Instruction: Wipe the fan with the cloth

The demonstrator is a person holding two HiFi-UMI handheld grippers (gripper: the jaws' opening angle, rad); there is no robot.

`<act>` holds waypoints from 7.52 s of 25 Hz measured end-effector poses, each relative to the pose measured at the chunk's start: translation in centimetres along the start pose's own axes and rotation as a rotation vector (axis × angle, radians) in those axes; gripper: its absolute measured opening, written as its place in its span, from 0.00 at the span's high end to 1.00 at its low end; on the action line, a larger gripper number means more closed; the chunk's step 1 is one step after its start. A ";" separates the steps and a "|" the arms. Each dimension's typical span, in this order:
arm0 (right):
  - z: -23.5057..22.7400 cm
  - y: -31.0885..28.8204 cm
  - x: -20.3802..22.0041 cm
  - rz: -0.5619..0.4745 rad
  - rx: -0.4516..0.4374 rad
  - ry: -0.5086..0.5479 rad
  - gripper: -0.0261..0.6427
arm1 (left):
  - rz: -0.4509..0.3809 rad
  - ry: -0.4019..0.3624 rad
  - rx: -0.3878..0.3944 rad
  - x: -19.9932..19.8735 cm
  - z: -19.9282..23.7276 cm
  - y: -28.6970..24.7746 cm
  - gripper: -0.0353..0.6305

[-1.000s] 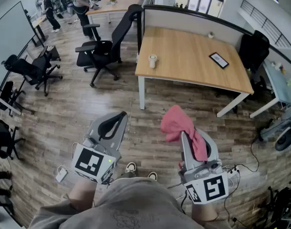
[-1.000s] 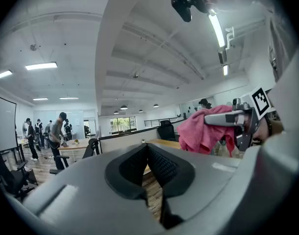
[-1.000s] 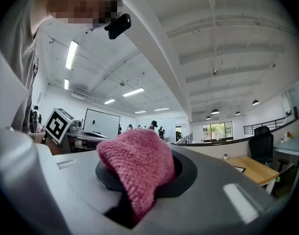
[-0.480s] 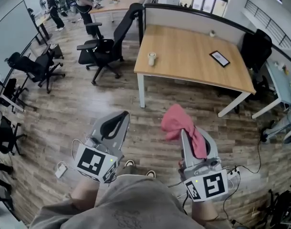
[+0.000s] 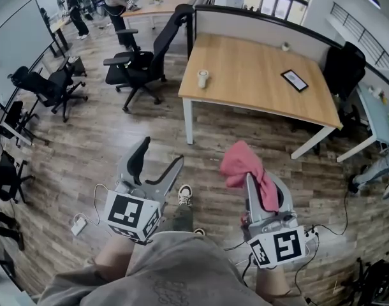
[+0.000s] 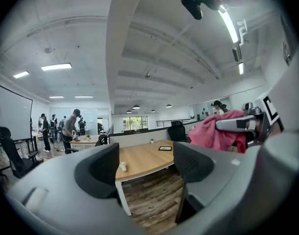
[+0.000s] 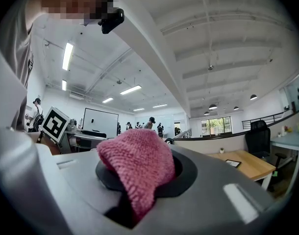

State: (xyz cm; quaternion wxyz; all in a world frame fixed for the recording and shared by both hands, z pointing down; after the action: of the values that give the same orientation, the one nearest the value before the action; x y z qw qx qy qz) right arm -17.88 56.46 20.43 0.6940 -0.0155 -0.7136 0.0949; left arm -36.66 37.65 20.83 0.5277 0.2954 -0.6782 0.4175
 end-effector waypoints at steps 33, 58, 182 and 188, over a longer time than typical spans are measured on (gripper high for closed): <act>-11.4 -29.3 -2.7 0.112 0.084 -0.040 0.83 | 0.116 -0.008 0.094 -1.5 18.1 -27.8 0.43; -28.4 -50.2 -3.4 0.214 -0.094 -0.021 0.83 | 0.227 0.001 -0.001 -4.7 23.0 -47.9 0.43; -23.6 -76.8 23.0 1.087 -0.964 0.023 0.84 | 0.674 0.049 0.199 24.5 21.5 -68.9 0.65; -26.5 -77.5 22.6 1.053 -0.871 -0.064 0.84 | 0.683 0.062 0.216 24.6 21.6 -69.1 0.65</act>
State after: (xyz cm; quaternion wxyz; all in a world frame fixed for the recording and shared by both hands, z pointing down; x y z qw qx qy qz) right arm 16.16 -13.06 55.41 0.4641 -0.6355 -0.6043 0.1245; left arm 4.78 -13.26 60.07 0.3436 0.0931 -0.6734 0.6479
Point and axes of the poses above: the fingertips, and each gripper's own axes: y backward along the fingers, z to its left, x out of its underside, the point moved 8 cm from there along y, backward along the fingers, and after that the axes turned 10 degrees about z, right-handed, at the moved point
